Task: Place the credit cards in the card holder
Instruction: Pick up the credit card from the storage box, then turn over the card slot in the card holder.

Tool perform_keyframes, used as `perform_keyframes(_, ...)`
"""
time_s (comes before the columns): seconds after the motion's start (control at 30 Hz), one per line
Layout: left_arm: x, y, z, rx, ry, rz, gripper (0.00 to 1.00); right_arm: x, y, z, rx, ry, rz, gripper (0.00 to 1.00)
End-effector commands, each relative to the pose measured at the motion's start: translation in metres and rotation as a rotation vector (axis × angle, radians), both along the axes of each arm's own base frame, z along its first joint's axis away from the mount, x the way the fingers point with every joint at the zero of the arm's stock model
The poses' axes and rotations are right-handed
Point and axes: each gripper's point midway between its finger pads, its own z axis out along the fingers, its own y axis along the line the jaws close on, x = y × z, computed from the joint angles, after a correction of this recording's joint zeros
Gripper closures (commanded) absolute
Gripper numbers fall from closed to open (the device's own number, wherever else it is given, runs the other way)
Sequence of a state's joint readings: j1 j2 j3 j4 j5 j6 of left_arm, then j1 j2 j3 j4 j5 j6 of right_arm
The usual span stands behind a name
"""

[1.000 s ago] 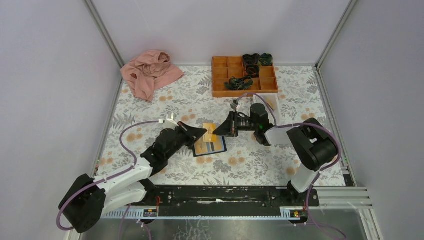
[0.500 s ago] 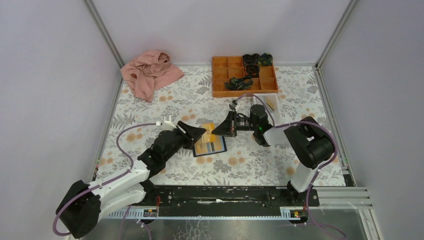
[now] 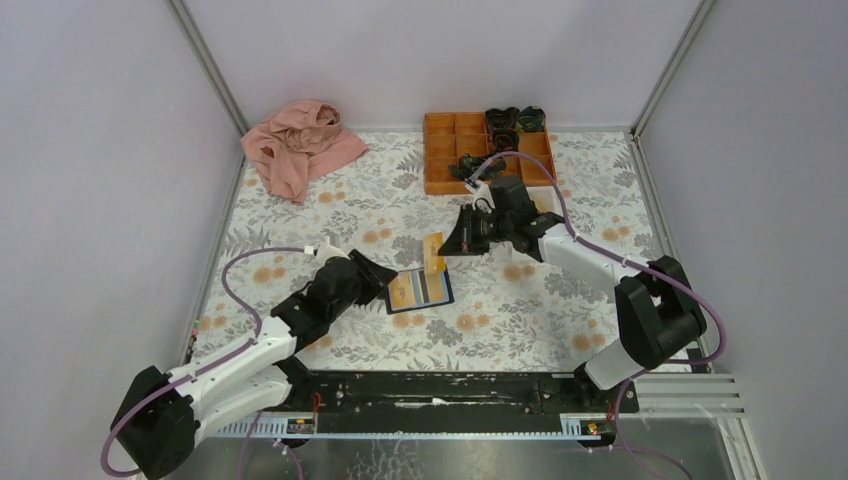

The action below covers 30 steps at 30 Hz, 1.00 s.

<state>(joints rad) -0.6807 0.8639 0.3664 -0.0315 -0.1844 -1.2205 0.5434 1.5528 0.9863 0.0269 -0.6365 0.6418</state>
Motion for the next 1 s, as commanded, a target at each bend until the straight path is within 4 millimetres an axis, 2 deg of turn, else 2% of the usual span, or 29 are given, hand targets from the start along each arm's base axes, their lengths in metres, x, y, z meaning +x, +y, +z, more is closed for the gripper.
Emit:
perform_keyframes(0.0,0.0,0.005,-0.009,0.115,0.038,-0.021,0.61,-0.012,-0.043,-0.046,-0.314,0.035,-0.029,1.0)
perform_keyframes(0.13,-0.004,0.007,-0.023,0.167,0.092,-0.037,0.76,-0.016,-0.055,-0.063,-0.395,0.058,-0.027,1.0)
perform_keyframes(0.23,-0.006,0.007,-0.033,0.192,0.122,-0.049,0.8,-0.017,-0.058,-0.07,-0.421,0.066,-0.019,1.0)
perform_keyframes(0.53,-0.007,0.005,-0.05,0.249,0.171,-0.082,0.84,-0.017,-0.057,-0.082,-0.464,0.058,0.014,1.0)
perform_keyframes(0.97,-0.007,0.005,-0.068,0.294,0.218,-0.09,0.88,-0.008,-0.042,-0.073,-0.445,0.008,0.042,1.0)
